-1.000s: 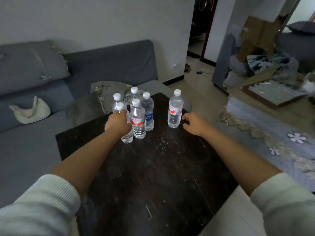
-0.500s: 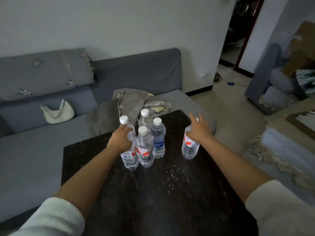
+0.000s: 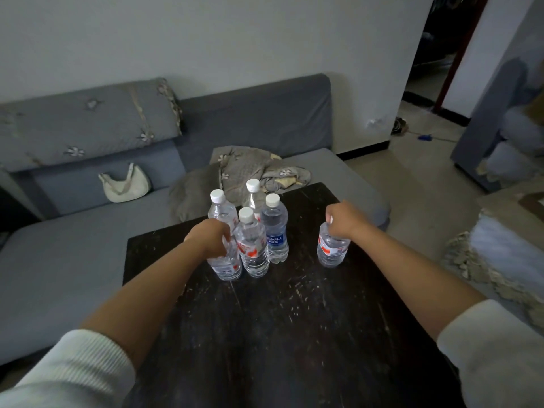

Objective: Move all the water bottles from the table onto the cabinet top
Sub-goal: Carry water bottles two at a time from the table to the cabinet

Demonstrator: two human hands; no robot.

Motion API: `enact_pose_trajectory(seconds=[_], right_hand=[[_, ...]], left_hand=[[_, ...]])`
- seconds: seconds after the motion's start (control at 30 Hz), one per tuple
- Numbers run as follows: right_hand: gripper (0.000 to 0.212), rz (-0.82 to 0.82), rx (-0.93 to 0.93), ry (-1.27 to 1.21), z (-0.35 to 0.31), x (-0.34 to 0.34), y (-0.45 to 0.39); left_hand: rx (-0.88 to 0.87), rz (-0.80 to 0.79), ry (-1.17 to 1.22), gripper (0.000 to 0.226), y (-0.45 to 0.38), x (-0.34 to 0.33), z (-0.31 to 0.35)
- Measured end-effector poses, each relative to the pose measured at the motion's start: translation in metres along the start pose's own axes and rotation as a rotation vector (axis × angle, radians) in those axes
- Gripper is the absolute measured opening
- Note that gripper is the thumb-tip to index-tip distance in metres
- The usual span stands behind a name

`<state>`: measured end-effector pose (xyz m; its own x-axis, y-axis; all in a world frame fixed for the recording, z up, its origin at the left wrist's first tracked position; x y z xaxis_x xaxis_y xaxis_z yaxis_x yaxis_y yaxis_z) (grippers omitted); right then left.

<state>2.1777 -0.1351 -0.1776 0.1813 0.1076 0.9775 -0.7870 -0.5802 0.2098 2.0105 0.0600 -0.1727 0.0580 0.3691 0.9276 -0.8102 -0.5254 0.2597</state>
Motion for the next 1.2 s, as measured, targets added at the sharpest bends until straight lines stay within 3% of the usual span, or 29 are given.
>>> enact_pose_trajectory(seconds=[0.3,0.57,0.83,0.97,1.2], right_hand=[[0.027,0.021,-0.042,-0.055,-0.014,-0.018,0.068],[0.025,-0.007,-0.196,-0.172,-0.037,-0.034,0.177],[0.011,-0.010,-0.512,-0.426,-0.034,-0.067,0.352],[0.016,0.031,-0.641,-0.438,-0.026,-0.079,0.445],[0.026,0.169,-1.048,-0.383,-0.025,-0.111,0.666]], left_hand=[[-0.053,-0.001,0.128,0.040,0.050,-0.008,-0.008],[-0.331,-0.099,0.260,0.033,0.120,-0.018,0.022],[-0.646,-0.259,0.349,0.014,0.222,-0.048,0.086],[-0.809,-0.414,0.298,0.027,0.286,-0.082,0.128],[-1.213,-0.682,0.164,0.012,0.478,-0.160,0.198]])
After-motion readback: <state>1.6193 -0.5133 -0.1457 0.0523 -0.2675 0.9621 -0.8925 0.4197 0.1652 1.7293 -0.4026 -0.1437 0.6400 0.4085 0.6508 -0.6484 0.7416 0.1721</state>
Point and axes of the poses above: each hand's wrist, its own y-axis away from the middle knuckle, its own x-axis out of the back of the hand, z = x × y, the point moved 8 cm from there along -y, towards the middle knuckle, and after that the axes turned 13 degrees about y, right-handed, at the moved point
